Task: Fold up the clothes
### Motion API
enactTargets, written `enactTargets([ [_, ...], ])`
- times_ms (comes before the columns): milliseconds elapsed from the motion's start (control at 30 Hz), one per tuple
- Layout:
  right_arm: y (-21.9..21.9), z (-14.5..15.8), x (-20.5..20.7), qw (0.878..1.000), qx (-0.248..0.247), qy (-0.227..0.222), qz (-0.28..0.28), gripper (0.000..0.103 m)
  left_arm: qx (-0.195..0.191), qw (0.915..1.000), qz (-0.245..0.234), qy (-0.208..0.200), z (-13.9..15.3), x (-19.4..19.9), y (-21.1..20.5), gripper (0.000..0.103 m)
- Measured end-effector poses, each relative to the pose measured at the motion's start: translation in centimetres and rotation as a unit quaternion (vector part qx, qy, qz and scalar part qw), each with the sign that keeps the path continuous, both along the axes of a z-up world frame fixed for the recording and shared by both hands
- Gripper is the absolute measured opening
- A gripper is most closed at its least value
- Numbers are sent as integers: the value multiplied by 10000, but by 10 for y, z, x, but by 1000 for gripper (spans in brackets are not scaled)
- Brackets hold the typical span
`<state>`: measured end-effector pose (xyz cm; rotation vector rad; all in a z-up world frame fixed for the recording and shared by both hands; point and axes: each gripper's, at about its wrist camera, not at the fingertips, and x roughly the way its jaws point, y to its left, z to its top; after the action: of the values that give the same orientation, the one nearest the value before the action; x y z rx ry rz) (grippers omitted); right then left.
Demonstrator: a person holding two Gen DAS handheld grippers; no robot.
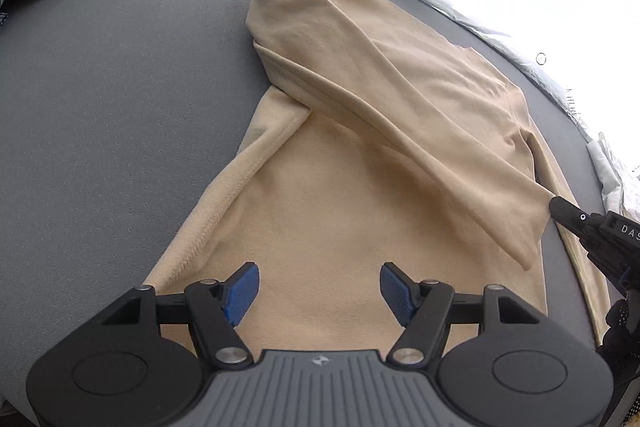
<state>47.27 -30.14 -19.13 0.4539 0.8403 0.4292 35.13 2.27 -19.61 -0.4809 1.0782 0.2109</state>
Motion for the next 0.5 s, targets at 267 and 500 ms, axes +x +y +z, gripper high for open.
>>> enactTargets([
  [267, -45, -19, 2, 9973, 266, 386, -558, 4, 207, 9992, -323, 105, -12, 5, -19, 93],
  [500, -6, -22, 12, 9988, 151, 350, 322, 24, 537, 9969, -526, 228, -16, 13, -34, 103],
])
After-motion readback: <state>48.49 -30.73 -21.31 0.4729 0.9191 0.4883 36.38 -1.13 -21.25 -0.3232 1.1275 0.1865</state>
